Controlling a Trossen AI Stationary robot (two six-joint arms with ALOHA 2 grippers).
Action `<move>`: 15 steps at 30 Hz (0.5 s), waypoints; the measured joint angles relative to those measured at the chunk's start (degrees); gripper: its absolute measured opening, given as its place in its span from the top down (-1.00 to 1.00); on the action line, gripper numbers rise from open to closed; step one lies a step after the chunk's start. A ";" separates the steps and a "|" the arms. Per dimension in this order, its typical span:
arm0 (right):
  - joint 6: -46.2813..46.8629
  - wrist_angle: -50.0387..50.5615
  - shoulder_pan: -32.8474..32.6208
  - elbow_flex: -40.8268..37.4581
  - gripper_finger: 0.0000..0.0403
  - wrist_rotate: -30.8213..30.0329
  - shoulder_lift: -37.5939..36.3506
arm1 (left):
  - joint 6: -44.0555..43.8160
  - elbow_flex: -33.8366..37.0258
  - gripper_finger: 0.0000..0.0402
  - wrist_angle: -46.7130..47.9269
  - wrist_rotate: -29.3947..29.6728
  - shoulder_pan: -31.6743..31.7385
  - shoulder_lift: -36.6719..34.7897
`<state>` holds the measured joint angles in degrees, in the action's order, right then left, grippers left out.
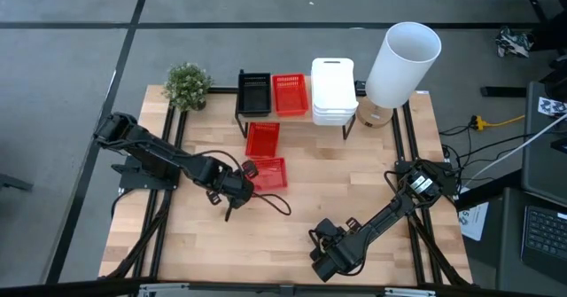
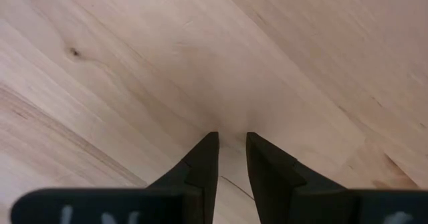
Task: Stack baskets on shelf by color
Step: Stack the bottom red bin on top of the red bin on the shelf
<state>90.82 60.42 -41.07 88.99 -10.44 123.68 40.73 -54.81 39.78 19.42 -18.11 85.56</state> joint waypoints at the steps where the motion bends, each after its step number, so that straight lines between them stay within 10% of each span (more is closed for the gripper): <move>1: 0.01 0.00 0.01 0.00 0.60 0.00 0.00 | 0.99 0.00 0.64 0.28 0.01 -0.09 0.07; 15: 0.00 0.00 0.00 0.00 0.60 0.01 0.00 | 5.10 -0.11 0.64 -0.98 1.03 -0.12 2.65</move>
<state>90.82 60.42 -41.07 88.99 -10.43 123.68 45.82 -54.91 38.80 20.45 -18.23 88.21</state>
